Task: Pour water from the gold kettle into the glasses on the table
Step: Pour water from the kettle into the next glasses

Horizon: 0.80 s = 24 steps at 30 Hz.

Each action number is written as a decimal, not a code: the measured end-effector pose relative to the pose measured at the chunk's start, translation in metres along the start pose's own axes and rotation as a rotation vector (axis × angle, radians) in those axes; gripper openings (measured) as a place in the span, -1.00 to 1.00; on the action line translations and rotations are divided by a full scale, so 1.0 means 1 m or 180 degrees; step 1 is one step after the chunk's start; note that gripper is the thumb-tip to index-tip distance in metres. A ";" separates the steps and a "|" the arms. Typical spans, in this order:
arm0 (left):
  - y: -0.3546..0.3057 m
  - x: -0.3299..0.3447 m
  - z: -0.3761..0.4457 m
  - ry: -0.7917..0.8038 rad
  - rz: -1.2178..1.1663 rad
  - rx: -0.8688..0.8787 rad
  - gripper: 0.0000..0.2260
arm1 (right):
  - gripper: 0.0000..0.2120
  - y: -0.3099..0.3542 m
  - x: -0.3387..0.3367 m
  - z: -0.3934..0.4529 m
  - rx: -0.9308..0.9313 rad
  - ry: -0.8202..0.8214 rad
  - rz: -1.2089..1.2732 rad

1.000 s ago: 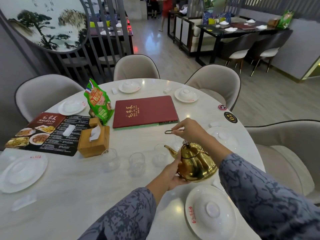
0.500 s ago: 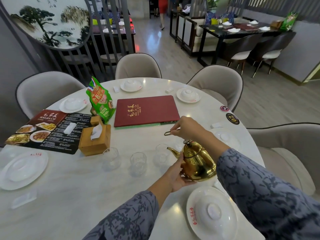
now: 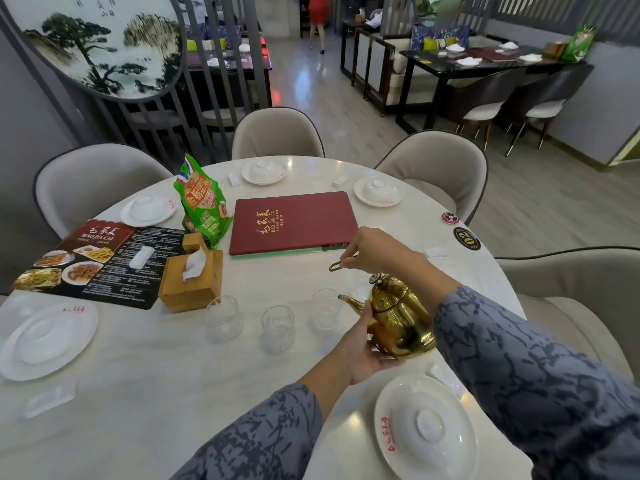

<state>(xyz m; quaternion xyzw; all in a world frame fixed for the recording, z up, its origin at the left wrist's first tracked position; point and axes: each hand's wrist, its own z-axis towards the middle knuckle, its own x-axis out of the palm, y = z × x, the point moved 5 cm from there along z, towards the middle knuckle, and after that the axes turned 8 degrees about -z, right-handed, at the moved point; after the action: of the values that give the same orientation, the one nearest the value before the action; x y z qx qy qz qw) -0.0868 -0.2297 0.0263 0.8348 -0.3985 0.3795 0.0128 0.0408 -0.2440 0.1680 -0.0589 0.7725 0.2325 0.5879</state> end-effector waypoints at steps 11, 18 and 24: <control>-0.001 0.008 0.000 0.0137 -0.0090 -0.0019 -0.37 | -0.84 0.004 -0.006 0.006 -0.0007 0.0072 -0.0126; -0.003 0.011 0.000 0.0167 -0.0058 -0.0027 -0.41 | -0.83 0.003 -0.006 0.009 0.0049 0.0120 -0.0188; -0.002 0.012 0.002 0.0157 -0.0032 -0.0049 -0.38 | -0.83 0.002 -0.004 0.012 0.0059 0.0134 -0.0204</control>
<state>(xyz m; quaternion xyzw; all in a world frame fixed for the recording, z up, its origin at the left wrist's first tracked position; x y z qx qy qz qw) -0.0794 -0.2366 0.0329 0.8271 -0.3969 0.3969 0.0310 0.0516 -0.2381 0.1704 -0.0831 0.7846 0.2051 0.5792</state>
